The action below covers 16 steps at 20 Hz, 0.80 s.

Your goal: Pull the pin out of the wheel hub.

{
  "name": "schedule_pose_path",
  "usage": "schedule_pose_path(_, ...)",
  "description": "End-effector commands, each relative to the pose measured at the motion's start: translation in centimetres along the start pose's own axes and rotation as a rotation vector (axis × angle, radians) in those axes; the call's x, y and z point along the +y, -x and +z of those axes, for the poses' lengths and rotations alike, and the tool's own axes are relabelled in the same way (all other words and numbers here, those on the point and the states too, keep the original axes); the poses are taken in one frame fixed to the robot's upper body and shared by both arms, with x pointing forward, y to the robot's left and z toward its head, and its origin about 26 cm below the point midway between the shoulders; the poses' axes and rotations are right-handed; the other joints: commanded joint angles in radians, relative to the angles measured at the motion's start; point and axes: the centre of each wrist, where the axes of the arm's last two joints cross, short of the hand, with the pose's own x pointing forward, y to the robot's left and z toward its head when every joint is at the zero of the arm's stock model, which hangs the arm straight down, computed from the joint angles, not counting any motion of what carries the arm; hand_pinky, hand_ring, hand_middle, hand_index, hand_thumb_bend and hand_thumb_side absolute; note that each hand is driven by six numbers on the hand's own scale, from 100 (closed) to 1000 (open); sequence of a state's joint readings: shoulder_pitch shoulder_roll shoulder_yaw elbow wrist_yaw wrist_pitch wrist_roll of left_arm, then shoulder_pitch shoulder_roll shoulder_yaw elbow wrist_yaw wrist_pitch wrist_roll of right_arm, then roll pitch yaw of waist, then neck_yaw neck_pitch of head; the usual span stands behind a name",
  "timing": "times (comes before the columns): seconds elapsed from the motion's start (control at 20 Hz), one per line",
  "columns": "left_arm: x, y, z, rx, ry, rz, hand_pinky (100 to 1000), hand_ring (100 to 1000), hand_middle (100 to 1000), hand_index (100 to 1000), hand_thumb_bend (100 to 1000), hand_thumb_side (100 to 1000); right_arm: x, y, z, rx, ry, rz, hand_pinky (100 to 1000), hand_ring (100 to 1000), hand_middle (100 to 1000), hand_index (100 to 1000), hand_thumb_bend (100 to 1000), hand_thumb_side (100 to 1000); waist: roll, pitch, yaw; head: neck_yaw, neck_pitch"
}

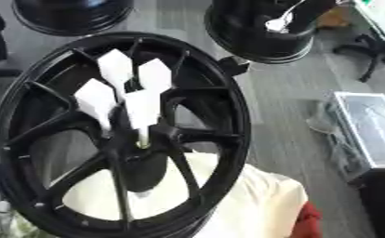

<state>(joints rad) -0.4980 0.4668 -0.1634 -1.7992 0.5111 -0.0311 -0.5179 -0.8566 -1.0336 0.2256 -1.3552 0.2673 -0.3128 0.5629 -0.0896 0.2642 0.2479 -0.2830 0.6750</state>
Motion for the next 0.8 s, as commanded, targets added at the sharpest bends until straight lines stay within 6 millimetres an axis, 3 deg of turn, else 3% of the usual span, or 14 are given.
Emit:
schedule_pose_path(0.05, 0.3, -0.7, 0.1, 0.006, 0.009, -0.028, 763, 1000, 1000, 816, 100, 767, -1.1, -0.6, -0.2, 0.003, 0.024, 0.027, 882, 830, 811, 859, 265, 310, 0.005, -0.029, -0.002, 0.007, -0.004)
schedule_pose_path(0.35, 0.3, -0.6, 0.3, 0.014, 0.009, -0.032, 763, 1000, 1000, 816, 100, 770, -0.4, -0.7, -0.7, 0.004, 0.021, 0.0, 873, 827, 809, 863, 297, 327, 0.003, -0.032, -0.002, 0.013, 0.0)
schedule_pose_path(0.8, 0.3, -0.5, 0.2, 0.018, 0.019, -0.038, 763, 1000, 1000, 815, 100, 774, 0.7, -0.9, -1.3, -0.049, -0.034, -0.028, 868, 817, 798, 859, 252, 297, 0.001, -0.025, 0.006, 0.008, 0.001)
